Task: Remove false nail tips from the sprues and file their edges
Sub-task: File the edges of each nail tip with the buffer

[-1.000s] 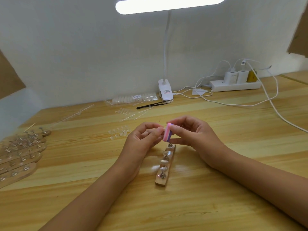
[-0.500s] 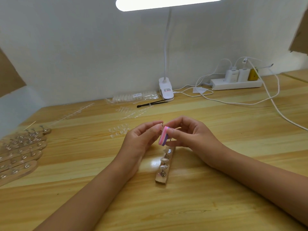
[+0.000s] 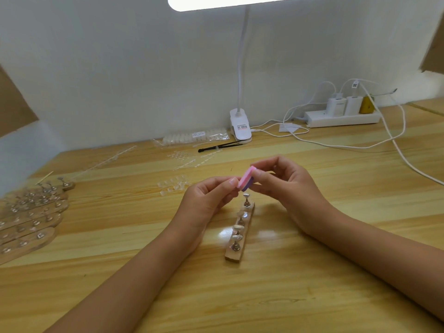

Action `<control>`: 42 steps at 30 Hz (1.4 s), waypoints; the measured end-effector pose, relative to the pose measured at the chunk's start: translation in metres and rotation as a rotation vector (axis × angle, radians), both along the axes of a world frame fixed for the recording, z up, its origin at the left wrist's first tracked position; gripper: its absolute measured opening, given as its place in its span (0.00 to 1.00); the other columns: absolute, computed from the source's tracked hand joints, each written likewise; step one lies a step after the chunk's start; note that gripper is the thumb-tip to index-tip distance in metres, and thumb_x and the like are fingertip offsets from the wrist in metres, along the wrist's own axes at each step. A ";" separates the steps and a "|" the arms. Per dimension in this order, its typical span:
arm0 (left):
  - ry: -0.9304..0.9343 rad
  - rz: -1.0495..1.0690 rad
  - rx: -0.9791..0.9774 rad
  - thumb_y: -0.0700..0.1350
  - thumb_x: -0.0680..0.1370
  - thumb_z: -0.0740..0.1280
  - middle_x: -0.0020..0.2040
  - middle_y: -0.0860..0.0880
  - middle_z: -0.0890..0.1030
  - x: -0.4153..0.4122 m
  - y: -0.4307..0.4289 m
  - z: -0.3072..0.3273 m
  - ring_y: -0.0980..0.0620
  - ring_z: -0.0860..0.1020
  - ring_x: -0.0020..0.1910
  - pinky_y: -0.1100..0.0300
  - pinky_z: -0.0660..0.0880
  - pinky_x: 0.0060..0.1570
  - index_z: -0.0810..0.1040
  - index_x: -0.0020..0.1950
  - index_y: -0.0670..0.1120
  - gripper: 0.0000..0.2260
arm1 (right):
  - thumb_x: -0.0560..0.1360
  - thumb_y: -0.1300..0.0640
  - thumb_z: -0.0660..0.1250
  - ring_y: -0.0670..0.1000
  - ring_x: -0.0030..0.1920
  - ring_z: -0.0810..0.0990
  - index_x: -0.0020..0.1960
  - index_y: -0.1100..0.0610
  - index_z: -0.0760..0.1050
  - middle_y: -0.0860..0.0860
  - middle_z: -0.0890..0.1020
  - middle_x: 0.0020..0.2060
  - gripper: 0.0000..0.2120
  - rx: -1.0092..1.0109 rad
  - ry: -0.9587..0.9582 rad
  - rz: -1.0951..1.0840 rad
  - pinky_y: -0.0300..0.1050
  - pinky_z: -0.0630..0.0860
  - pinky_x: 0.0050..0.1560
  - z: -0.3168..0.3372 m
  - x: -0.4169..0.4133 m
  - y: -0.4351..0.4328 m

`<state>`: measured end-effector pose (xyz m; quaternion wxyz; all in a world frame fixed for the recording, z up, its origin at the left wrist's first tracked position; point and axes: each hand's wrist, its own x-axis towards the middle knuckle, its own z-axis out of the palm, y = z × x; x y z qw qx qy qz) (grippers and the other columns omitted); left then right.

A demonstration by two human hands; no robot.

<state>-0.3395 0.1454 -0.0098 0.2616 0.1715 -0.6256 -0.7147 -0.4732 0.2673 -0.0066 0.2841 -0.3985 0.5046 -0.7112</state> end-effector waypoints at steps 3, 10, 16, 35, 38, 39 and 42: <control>-0.005 0.014 0.004 0.54 0.66 0.73 0.48 0.44 0.86 0.001 -0.001 0.000 0.52 0.83 0.48 0.62 0.79 0.51 0.86 0.50 0.46 0.18 | 0.71 0.55 0.73 0.53 0.48 0.86 0.51 0.60 0.78 0.54 0.86 0.45 0.12 0.049 0.090 0.125 0.40 0.80 0.47 -0.002 0.007 0.000; -0.013 0.015 0.006 0.52 0.67 0.73 0.47 0.47 0.86 0.000 -0.001 -0.001 0.57 0.83 0.46 0.66 0.78 0.49 0.86 0.50 0.46 0.15 | 0.71 0.56 0.72 0.52 0.48 0.86 0.52 0.61 0.78 0.53 0.86 0.45 0.13 0.033 0.041 0.002 0.42 0.81 0.50 -0.001 0.002 0.000; -0.019 0.034 0.049 0.50 0.67 0.73 0.46 0.47 0.86 -0.001 -0.002 -0.001 0.57 0.82 0.45 0.67 0.78 0.48 0.86 0.49 0.45 0.14 | 0.69 0.55 0.72 0.50 0.48 0.85 0.52 0.58 0.78 0.49 0.86 0.45 0.13 0.031 0.050 -0.011 0.41 0.80 0.50 -0.001 0.002 -0.001; -0.018 0.084 0.113 0.42 0.74 0.70 0.44 0.47 0.85 -0.002 -0.003 -0.001 0.56 0.83 0.44 0.67 0.78 0.46 0.83 0.50 0.41 0.07 | 0.68 0.54 0.74 0.53 0.50 0.85 0.51 0.59 0.77 0.52 0.85 0.45 0.14 0.046 0.013 0.052 0.43 0.81 0.51 -0.004 0.003 -0.001; -0.011 0.089 0.141 0.40 0.74 0.71 0.42 0.48 0.86 -0.002 -0.002 0.000 0.57 0.84 0.43 0.67 0.79 0.45 0.82 0.50 0.42 0.06 | 0.68 0.54 0.73 0.52 0.50 0.85 0.52 0.59 0.78 0.51 0.86 0.45 0.15 0.034 -0.002 0.013 0.42 0.81 0.51 -0.004 0.001 -0.002; -0.007 0.091 0.152 0.39 0.74 0.71 0.42 0.49 0.86 -0.003 -0.002 0.001 0.57 0.84 0.43 0.68 0.79 0.45 0.82 0.50 0.42 0.06 | 0.68 0.54 0.73 0.52 0.50 0.85 0.52 0.59 0.78 0.51 0.86 0.45 0.15 0.030 -0.006 -0.001 0.42 0.80 0.52 -0.004 0.000 -0.002; 0.004 0.090 0.142 0.41 0.71 0.71 0.41 0.49 0.86 -0.002 -0.002 0.001 0.57 0.84 0.42 0.68 0.78 0.44 0.82 0.50 0.41 0.09 | 0.69 0.54 0.74 0.53 0.51 0.85 0.52 0.59 0.78 0.52 0.85 0.46 0.15 0.042 0.012 0.066 0.42 0.80 0.52 -0.005 0.003 -0.002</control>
